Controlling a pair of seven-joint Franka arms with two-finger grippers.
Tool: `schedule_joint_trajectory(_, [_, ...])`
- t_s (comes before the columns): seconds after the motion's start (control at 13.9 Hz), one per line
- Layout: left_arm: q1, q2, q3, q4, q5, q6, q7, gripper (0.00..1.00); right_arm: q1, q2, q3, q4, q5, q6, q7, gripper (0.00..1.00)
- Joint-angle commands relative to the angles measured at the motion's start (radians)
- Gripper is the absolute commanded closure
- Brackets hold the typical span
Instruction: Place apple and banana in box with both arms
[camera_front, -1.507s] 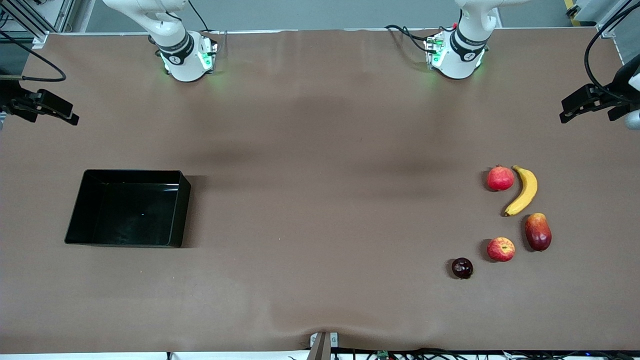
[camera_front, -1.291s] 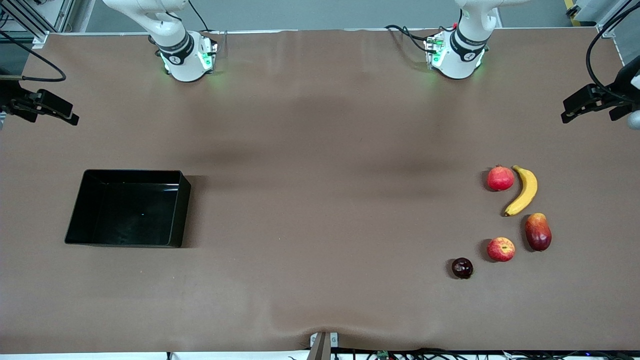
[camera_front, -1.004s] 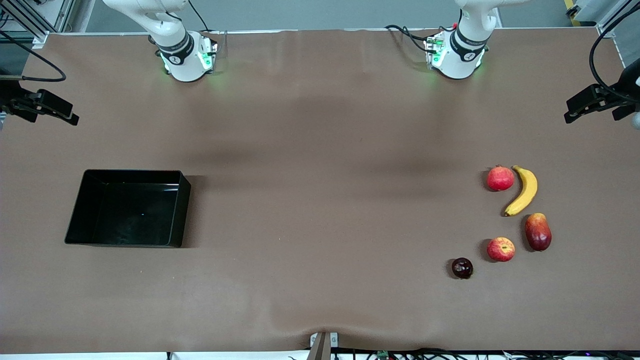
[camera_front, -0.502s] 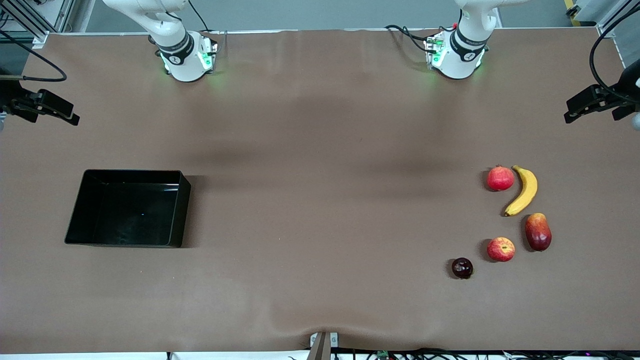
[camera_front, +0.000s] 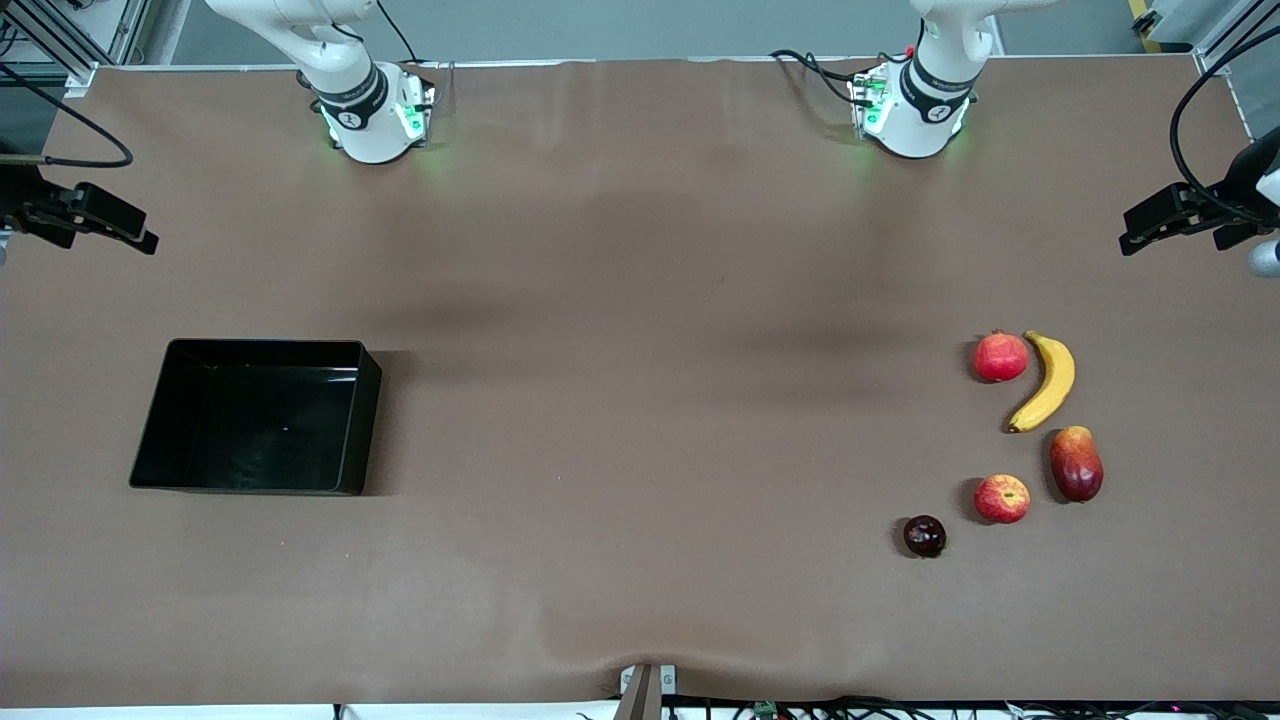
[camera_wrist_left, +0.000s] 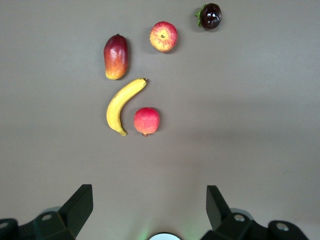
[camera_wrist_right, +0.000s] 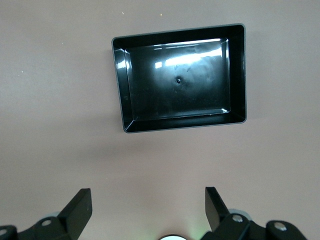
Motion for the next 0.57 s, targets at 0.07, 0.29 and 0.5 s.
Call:
schedule_joint_trajectory(0.07, [-0.009, 0.006, -0.008, 0.025, 0.009, -0.02, 0.015, 0.0, -0.006, 0.112, -0.004, 0.044, -0.006, 0.007, -0.008, 0.0])
schedule_joint_trajectory(0.29, [-0.009, 0.003, -0.01, 0.028, -0.001, -0.022, 0.007, 0.0, -0.079, 0.171, -0.007, 0.067, 0.0, 0.021, -0.011, 0.0])
schedule_joint_trajectory(0.5, [-0.008, -0.004, -0.01, 0.026, -0.003, -0.022, 0.001, 0.0, -0.159, 0.263, -0.007, 0.065, -0.005, 0.079, -0.07, 0.0])
